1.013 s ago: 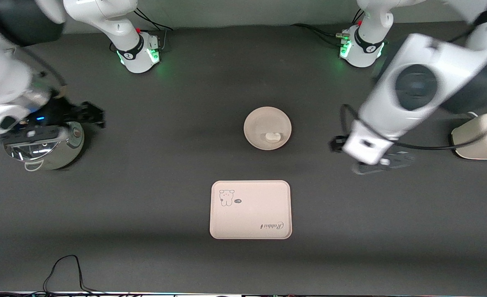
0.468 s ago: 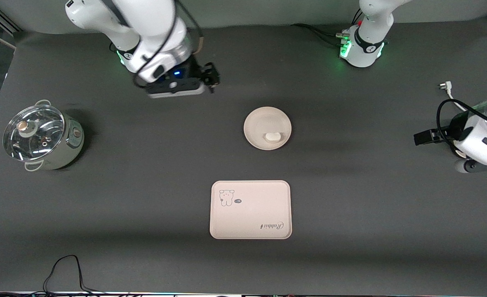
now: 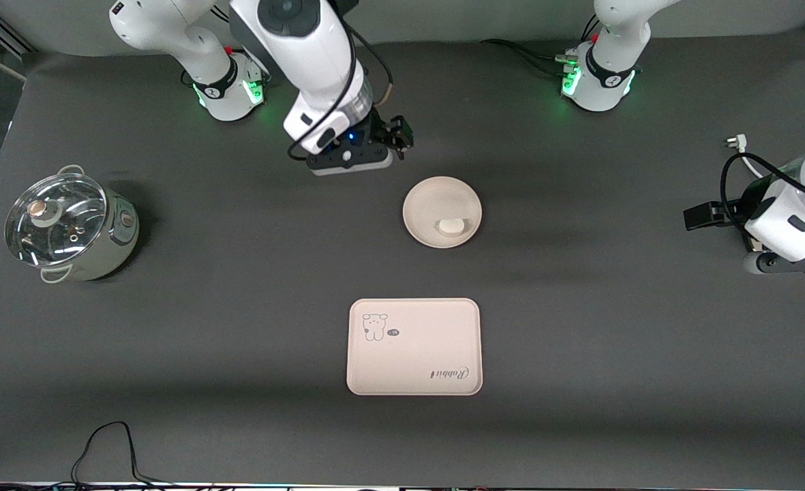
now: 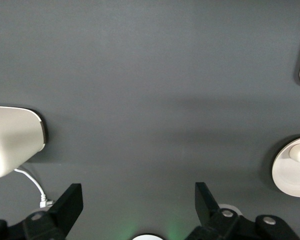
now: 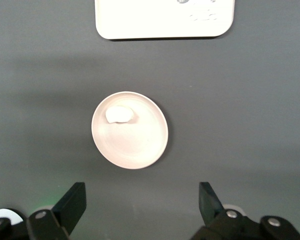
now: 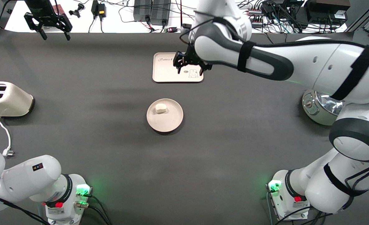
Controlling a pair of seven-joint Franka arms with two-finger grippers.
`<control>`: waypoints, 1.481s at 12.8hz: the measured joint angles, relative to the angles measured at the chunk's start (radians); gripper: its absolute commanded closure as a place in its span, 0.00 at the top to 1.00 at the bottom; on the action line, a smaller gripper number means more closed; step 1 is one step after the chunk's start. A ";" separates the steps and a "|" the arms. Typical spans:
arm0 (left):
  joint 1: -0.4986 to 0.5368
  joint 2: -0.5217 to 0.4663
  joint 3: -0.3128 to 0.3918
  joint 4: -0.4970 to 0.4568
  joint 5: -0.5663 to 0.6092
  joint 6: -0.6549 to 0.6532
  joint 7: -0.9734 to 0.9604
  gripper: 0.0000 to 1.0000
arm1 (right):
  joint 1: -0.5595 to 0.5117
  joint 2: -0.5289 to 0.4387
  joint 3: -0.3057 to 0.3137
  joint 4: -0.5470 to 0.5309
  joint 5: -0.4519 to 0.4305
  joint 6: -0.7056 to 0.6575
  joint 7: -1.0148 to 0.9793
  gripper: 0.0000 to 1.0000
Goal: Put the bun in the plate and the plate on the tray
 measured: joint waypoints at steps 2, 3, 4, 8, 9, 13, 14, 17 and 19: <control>-0.107 -0.012 0.154 -0.007 -0.013 0.018 0.052 1.00 | 0.000 0.002 -0.002 -0.146 0.069 0.195 -0.052 1.00; -0.239 -0.022 0.302 -0.016 -0.044 0.028 0.064 1.00 | 0.001 0.005 -0.002 -0.223 0.113 0.296 -0.087 1.00; -0.360 -0.028 0.434 -0.020 -0.083 0.040 0.076 1.00 | 0.002 0.012 -0.002 -0.292 0.171 0.389 -0.136 1.00; -0.504 -0.048 0.606 -0.025 -0.117 0.053 0.106 1.00 | 0.047 0.112 0.001 -0.414 0.441 0.645 -0.345 1.00; -0.504 -0.050 0.608 -0.025 -0.118 0.053 0.108 1.00 | 0.064 0.151 0.003 -0.416 0.499 0.695 -0.389 1.00; -0.505 -0.050 0.610 -0.027 -0.114 0.055 0.110 1.00 | 0.114 0.281 0.006 -0.418 0.734 0.843 -0.601 1.00; -0.506 -0.050 0.610 -0.026 -0.107 0.058 0.110 1.00 | 0.115 0.298 0.006 -0.417 0.811 0.848 -0.677 1.00; -0.509 -0.050 0.611 -0.021 -0.101 0.058 0.110 1.00 | 0.114 0.317 0.003 -0.413 1.007 0.848 -0.863 1.00; -0.510 -0.056 0.614 -0.013 -0.101 0.056 0.109 1.00 | 0.114 0.317 0.009 -0.406 1.023 0.848 -0.871 1.00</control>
